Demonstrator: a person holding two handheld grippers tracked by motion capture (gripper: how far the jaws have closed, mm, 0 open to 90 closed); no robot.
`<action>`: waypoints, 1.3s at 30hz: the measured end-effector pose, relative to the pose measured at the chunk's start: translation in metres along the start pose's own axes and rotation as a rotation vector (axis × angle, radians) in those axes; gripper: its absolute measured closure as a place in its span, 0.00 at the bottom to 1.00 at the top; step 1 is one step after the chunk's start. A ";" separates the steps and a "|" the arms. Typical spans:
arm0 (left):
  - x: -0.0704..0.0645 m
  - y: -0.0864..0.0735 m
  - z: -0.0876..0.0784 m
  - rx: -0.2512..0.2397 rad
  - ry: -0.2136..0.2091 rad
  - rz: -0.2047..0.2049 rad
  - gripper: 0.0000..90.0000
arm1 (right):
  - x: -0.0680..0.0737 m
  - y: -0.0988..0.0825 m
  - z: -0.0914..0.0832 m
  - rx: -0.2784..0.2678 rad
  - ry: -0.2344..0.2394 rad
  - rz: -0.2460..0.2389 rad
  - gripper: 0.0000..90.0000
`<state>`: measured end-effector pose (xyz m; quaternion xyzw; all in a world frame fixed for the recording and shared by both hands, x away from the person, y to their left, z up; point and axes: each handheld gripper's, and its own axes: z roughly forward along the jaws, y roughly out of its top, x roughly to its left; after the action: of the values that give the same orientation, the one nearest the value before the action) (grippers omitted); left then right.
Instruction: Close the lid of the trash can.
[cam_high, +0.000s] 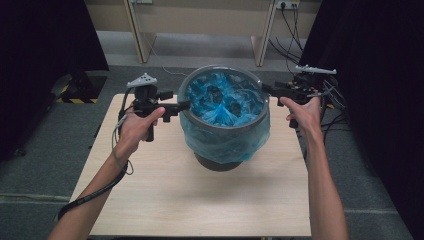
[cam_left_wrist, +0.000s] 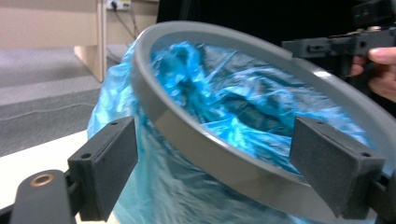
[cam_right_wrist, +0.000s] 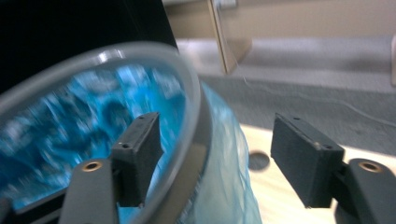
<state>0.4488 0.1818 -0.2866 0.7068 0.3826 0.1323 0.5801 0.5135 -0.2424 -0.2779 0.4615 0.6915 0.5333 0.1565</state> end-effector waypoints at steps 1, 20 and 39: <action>-0.002 0.000 -0.004 -0.005 -0.006 0.003 0.16 | 0.000 0.001 -0.003 -0.024 0.004 0.012 0.36; 0.015 -0.079 -0.048 -0.017 -0.016 0.030 0.16 | -0.034 -0.039 -0.041 -0.028 -0.159 0.041 0.29; 0.040 -0.188 -0.042 0.078 0.066 0.075 0.16 | -0.045 -0.112 -0.026 0.030 -0.251 0.018 0.24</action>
<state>0.3763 0.2468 -0.4575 0.7381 0.3798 0.1622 0.5335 0.4655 -0.2947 -0.3791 0.5333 0.6700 0.4623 0.2301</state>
